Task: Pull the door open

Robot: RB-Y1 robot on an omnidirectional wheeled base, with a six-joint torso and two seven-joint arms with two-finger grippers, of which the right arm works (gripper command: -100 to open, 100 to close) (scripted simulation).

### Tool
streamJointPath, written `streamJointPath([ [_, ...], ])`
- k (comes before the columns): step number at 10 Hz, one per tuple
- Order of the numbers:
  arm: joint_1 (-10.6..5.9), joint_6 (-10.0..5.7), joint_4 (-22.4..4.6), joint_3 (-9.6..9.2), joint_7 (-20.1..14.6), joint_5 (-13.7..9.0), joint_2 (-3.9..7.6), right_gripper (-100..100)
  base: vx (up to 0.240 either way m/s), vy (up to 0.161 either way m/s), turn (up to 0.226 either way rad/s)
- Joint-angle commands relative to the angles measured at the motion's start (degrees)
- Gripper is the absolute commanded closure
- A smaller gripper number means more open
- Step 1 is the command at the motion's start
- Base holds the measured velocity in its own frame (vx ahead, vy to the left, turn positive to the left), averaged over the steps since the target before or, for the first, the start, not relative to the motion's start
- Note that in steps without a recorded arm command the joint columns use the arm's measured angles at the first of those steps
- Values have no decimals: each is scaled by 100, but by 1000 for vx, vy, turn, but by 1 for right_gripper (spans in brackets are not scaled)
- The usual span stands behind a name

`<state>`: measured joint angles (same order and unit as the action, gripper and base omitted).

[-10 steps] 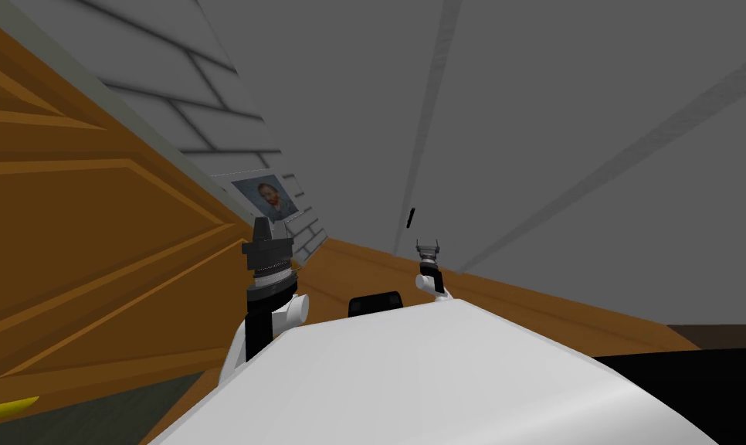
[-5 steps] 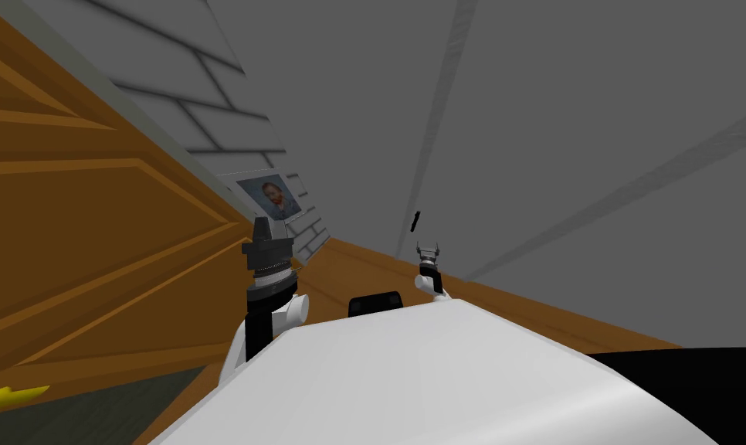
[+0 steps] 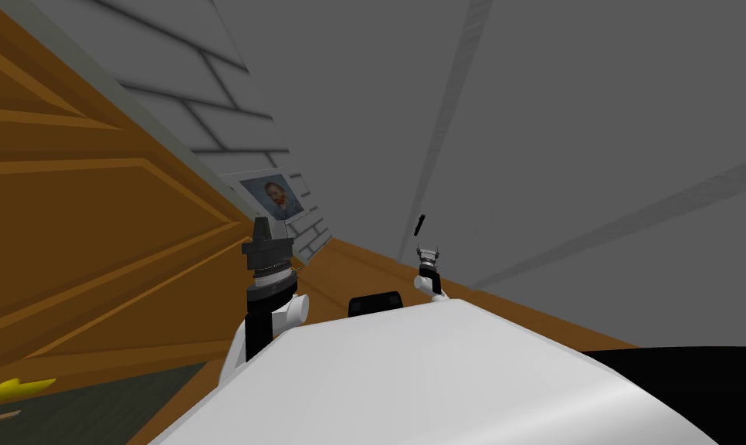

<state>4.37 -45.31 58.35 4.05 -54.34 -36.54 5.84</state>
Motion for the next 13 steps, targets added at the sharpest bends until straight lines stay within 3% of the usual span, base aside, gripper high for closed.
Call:
streamJointPath([
  [1,-67,-53,-186,11,-175,-72,9,-100,80,-42,77],
  [7,-366,-261,-997,66,-929,-428,-25,-100,115,-64,108],
  [9,-430,-305,-1170,78,-1089,-504,-36,-100,90,-41,71],
  [10,-418,-296,-1127,72,-1022,-477,-41,-100,31,-18,15],
  [11,-357,-313,-1198,56,-1240,-483,119,-100,113,9,13],
  [13,-286,-320,-1256,39,-1446,-486,289,-100,161,-1,17],
])
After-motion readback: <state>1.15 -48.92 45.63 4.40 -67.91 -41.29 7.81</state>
